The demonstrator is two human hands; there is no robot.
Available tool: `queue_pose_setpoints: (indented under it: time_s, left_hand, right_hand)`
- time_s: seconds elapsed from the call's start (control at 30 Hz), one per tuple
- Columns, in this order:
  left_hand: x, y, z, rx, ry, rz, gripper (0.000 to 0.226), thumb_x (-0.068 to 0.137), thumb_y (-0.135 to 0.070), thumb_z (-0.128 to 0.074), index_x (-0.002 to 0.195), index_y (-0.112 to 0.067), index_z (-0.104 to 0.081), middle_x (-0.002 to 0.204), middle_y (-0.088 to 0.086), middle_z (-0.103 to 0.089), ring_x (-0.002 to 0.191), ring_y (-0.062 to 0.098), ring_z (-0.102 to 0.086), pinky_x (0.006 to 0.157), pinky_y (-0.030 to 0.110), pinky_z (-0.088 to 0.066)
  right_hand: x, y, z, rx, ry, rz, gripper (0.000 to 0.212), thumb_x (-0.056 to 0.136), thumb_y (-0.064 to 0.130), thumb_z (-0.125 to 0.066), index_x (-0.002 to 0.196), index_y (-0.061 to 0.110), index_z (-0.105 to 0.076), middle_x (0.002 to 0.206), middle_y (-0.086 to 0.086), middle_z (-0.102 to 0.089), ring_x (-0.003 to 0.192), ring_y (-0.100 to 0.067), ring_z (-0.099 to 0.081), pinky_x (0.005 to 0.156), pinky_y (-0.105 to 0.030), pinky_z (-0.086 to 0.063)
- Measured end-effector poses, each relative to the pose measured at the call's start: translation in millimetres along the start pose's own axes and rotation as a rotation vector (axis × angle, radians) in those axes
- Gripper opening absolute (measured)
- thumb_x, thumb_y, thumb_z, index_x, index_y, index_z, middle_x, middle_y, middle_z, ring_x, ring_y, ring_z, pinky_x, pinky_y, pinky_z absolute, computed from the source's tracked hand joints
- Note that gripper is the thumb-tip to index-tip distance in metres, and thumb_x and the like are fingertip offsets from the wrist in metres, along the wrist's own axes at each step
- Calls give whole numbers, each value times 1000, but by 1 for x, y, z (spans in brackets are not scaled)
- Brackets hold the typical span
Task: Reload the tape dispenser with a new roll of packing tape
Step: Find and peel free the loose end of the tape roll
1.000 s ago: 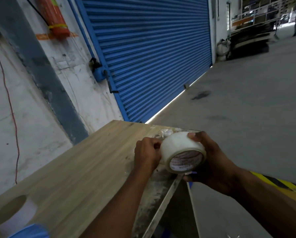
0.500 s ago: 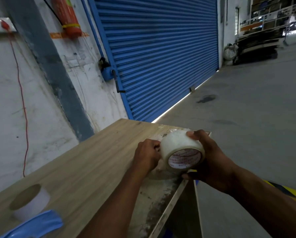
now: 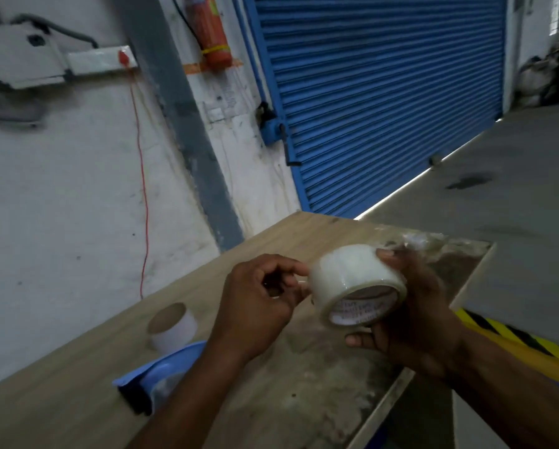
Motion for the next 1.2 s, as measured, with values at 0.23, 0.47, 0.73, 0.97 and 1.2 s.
queue_pose_setpoints:
  time_s: [0.23, 0.47, 0.73, 0.97, 1.2]
  left_hand:
    - [50, 21, -64, -206, 1, 124, 21, 76, -2, -66, 78, -22, -71, 52, -4, -51, 51, 2, -42, 54, 22, -37]
    - [92, 19, -174, 132, 272, 12, 9, 90, -17, -67, 82, -17, -70, 89, 7, -75, 87, 23, -70, 67, 27, -45]
    - [94, 47, -203, 143, 383, 104, 37, 79, -56, -72, 78, -19, -80, 72, -2, -75, 71, 15, -70, 69, 37, -58]
    - [104, 54, -197, 75, 382, 210, 15, 70, -25, -94, 80, -22, -83, 76, -9, -78, 75, 3, -73, 75, 26, -61]
    - [104, 44, -193, 107, 403, 144, 8, 92, -22, -76, 96, -19, -82, 87, -5, -80, 76, 2, -72, 83, 29, -61]
  right_hand:
    - [-13, 13, 10, -11, -99, 90, 97, 33, 68, -88, 120, 25, -76, 126, -19, -71, 106, -34, -70, 78, -43, -53]
    - [-47, 49, 69, -83, -266, 156, 91, 45, 68, -81, 124, 24, -72, 122, -20, -71, 97, -32, -71, 74, -40, -51]
    - [-51, 58, 116, -50, -397, 140, 60, 79, 61, -52, 116, 21, -76, 110, -18, -73, 86, -30, -71, 71, -39, -50]
    - [-49, 49, 131, 10, -413, 115, 66, 78, 64, -53, 121, 18, -74, 120, -20, -71, 102, -34, -65, 73, -39, -50]
    - [-50, 43, 127, 54, -394, 129, 64, 82, 63, -51, 118, 17, -75, 114, -20, -71, 95, -33, -67, 68, -38, -53]
Point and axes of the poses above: each hand's wrist, its own x-axis towards the middle knuckle, its own z-axis out of the back of the hand, y = z × x, the point moved 5 cm from there along x, towards the middle knuckle
